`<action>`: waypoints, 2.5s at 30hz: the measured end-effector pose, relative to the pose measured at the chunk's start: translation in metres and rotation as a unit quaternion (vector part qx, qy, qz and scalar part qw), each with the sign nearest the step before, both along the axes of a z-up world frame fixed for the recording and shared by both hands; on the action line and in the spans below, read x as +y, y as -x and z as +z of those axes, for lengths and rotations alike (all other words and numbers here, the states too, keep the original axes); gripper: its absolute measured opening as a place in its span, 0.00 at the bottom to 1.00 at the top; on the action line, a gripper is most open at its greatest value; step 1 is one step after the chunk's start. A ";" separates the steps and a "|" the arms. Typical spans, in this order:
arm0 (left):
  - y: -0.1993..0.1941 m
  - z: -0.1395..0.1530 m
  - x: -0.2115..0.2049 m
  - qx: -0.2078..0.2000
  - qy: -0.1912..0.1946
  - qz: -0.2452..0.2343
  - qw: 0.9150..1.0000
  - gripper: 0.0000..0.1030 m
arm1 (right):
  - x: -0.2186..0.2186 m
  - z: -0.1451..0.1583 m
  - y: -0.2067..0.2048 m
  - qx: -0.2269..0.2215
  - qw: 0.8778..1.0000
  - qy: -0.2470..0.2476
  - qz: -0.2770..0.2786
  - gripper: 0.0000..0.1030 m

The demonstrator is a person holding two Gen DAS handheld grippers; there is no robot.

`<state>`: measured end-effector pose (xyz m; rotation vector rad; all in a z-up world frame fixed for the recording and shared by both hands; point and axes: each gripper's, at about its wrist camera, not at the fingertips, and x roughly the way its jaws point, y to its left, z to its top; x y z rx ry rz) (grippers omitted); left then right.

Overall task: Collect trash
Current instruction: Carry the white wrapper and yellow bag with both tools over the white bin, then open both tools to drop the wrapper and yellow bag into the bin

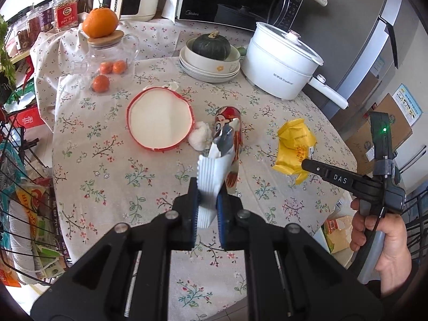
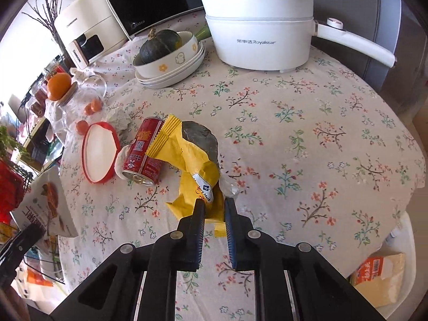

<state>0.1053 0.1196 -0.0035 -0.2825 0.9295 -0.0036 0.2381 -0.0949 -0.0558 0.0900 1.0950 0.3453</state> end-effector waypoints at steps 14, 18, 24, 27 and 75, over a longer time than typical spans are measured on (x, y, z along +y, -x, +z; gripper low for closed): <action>-0.011 0.010 -0.091 -0.020 -0.004 -0.094 0.995 0.13 | -0.080 0.042 0.045 -0.035 0.999 0.014 -0.021 0.15; -0.013 0.010 -0.118 -0.022 -0.004 -0.122 0.992 0.13 | -0.116 0.044 0.055 -0.034 0.998 0.017 -0.044 0.15; -0.014 0.007 -0.162 -0.023 -0.006 -0.171 0.985 0.13 | -0.170 0.038 0.066 -0.026 0.996 0.033 -0.078 0.15; -0.016 0.003 -0.185 -0.020 -0.004 -0.193 0.981 0.13 | -0.194 0.032 0.071 -0.018 0.994 0.038 -0.096 0.15; 0.006 -0.061 -0.289 -0.018 -0.073 -0.284 0.956 0.77 | -0.298 -0.028 0.110 0.083 0.980 0.078 -0.164 0.30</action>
